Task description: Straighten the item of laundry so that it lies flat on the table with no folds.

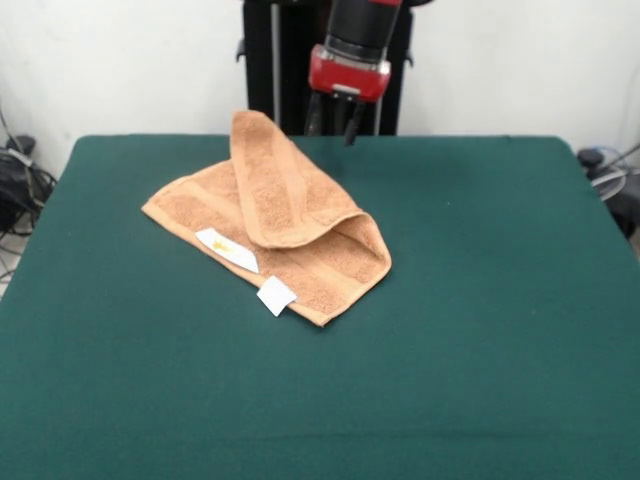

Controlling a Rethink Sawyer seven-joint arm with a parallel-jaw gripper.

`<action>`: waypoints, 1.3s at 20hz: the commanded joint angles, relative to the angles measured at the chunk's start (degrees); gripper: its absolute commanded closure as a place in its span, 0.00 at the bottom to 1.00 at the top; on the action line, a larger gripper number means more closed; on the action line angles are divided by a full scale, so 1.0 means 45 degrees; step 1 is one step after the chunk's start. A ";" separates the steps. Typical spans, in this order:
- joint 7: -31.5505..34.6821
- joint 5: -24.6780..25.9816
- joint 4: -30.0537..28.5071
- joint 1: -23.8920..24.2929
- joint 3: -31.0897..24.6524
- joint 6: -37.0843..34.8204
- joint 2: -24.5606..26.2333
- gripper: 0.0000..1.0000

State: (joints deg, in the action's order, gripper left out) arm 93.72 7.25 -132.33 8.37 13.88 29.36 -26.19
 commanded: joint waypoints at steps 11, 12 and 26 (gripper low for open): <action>0.1415 -0.0962 0.3853 -0.0110 -0.1498 -0.4018 -0.0634 0.00; 0.1383 -0.0879 0.3962 -0.0086 -0.1498 -0.4114 -0.0611 0.00; 0.1416 -0.0511 0.5244 -0.0093 -0.1527 -0.6039 -0.0446 0.00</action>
State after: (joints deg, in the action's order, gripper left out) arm 93.72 6.62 -116.00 8.32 12.26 7.36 -29.66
